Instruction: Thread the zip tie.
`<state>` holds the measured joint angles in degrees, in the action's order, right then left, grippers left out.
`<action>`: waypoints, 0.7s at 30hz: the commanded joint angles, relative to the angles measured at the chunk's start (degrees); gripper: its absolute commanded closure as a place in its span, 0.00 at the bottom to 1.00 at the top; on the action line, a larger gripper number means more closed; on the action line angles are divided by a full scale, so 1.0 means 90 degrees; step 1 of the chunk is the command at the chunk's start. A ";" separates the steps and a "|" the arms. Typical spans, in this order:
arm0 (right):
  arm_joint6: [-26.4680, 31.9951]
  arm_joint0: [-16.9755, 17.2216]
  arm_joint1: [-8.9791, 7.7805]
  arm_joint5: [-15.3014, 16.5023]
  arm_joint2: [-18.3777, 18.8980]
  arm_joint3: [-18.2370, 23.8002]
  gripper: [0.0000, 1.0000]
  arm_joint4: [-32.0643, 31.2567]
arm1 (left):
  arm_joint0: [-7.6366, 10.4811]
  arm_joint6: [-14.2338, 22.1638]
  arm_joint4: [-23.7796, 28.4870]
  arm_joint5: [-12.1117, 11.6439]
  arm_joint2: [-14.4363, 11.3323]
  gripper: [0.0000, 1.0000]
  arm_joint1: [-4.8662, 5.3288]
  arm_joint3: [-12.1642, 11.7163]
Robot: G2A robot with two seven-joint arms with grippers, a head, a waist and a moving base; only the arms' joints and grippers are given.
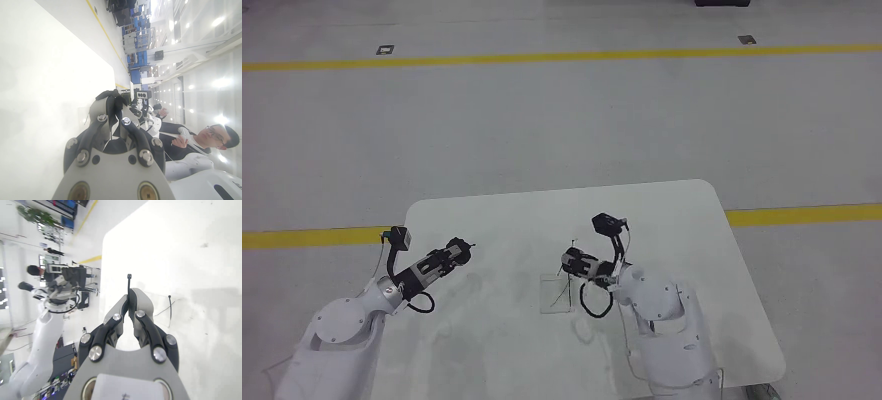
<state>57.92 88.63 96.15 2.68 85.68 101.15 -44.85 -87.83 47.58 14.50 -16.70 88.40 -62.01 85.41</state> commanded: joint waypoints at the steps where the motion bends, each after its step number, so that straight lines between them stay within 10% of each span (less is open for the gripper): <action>1: 0.0033 -0.0049 -0.0038 0.0305 0.0148 -0.0127 1.00 0.0563 | 0.0000 0.0000 0.0000 0.0000 0.0000 1.00 0.0000 0.0000; 15: 0.0032 -0.0056 -0.0044 0.0358 0.0171 -0.0154 1.00 0.0661 | 0.0000 0.0000 0.0000 0.0000 0.0000 1.00 0.0000 0.0000; 21: -0.0143 -0.0181 -0.0114 0.0440 0.0330 -0.0440 1.00 0.1886 | 0.0000 0.0000 0.0000 0.0000 0.0000 1.00 0.0000 0.0000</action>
<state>56.53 87.32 95.26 6.33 88.40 97.64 -29.56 -87.83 47.58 14.50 -16.70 88.40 -62.01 85.41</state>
